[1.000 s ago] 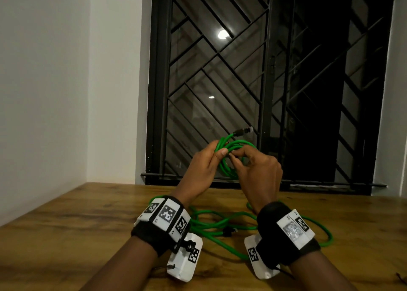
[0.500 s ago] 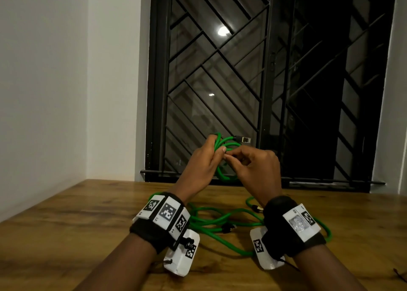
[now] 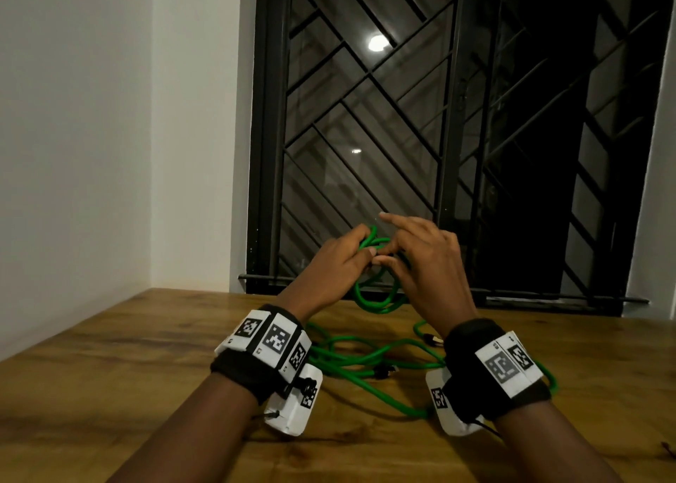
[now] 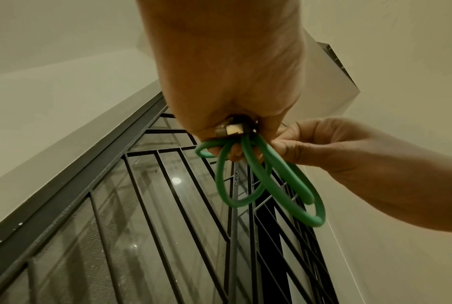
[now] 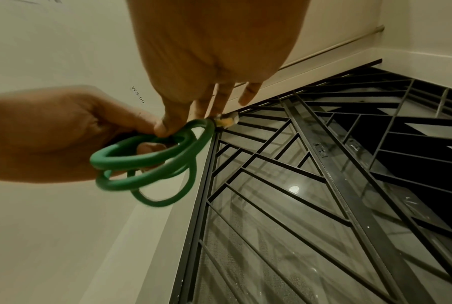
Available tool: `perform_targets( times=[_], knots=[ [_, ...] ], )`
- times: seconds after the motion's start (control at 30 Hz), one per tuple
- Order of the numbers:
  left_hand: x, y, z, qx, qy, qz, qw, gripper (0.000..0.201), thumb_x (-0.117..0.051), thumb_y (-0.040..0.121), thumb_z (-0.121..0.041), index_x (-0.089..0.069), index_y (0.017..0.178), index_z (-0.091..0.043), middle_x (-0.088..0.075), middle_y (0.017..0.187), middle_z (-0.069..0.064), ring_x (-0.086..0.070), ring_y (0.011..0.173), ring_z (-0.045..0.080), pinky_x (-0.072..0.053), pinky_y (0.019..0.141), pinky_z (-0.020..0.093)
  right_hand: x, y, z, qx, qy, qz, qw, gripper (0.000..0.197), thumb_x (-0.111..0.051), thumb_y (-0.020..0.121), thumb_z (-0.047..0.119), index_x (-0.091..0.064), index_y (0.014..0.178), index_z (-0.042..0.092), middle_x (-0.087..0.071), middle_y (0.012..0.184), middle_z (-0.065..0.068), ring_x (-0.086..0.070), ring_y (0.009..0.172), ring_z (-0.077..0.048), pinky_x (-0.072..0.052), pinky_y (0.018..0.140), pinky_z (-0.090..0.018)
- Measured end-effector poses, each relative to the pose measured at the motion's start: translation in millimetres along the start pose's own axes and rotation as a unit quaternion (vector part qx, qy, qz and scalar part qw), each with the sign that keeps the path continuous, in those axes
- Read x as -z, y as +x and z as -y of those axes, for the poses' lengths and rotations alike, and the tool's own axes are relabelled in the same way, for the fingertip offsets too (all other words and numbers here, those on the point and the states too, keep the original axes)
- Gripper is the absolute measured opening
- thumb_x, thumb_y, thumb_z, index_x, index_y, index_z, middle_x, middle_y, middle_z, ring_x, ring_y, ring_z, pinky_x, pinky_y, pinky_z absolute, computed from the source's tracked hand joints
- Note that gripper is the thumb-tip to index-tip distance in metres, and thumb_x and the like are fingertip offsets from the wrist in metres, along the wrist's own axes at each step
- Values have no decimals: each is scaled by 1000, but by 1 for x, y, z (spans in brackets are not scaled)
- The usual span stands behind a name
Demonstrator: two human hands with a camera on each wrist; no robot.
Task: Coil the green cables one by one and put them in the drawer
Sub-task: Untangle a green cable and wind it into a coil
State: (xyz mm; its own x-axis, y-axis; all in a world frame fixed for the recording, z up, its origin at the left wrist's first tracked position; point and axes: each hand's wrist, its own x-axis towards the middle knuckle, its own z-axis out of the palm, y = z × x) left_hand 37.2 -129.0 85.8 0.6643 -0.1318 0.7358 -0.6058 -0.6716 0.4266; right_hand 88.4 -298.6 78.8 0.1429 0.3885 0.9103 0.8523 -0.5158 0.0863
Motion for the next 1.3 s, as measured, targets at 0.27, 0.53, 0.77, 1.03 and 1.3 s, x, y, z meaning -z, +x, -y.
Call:
perform_targets(
  times=[0.27, 0.53, 0.77, 1.03, 1.3],
  knots=[
    [6, -2, -1, 30, -23, 26, 999, 27, -46, 89, -34, -49, 99, -9, -61, 90, 19, -58, 86, 36, -44, 78, 56, -3, 0, -4, -9, 152, 73, 986, 15, -72, 90, 19, -59, 84, 21, -47, 152, 15, -58, 124, -1, -52, 93, -36],
    [10, -3, 2, 49, -53, 39, 997, 27, -50, 86, -33, -58, 101, -12, -65, 94, 18, -62, 90, 35, -48, 85, 57, -5, 0, -1, -6, 185, 86, 979, 15, -72, 90, 16, -59, 81, 16, -65, 128, 7, -51, 129, 5, -47, 95, -24],
    [6, -3, 2, 60, -130, 18, 990, 15, -51, 90, -33, -58, 97, -23, -66, 88, 0, -63, 86, 19, -47, 91, 58, -11, 0, 6, 2, 142, 12, 990, 15, -71, 90, 10, -58, 85, 11, -65, 111, -2, -52, 121, -11, -34, 102, -10],
    [2, 3, -5, 67, -190, 13, 980, 20, -49, 99, -20, -54, 117, -13, -65, 95, -2, -59, 87, 11, -46, 90, 39, -8, -2, 6, -20, 125, -34, 991, 12, -66, 93, 2, -55, 91, 7, -46, 105, 1, -50, 88, -1, -42, 76, -11],
    [-1, 5, -5, 77, -174, 15, 982, 24, -50, 91, -34, -54, 114, -26, -67, 102, -6, -63, 107, 17, -47, 101, 43, -6, -3, 5, -9, 125, -28, 992, 10, -62, 95, 7, -55, 90, 11, -54, 103, 3, -58, 87, -14, -50, 73, -42]
  ],
)
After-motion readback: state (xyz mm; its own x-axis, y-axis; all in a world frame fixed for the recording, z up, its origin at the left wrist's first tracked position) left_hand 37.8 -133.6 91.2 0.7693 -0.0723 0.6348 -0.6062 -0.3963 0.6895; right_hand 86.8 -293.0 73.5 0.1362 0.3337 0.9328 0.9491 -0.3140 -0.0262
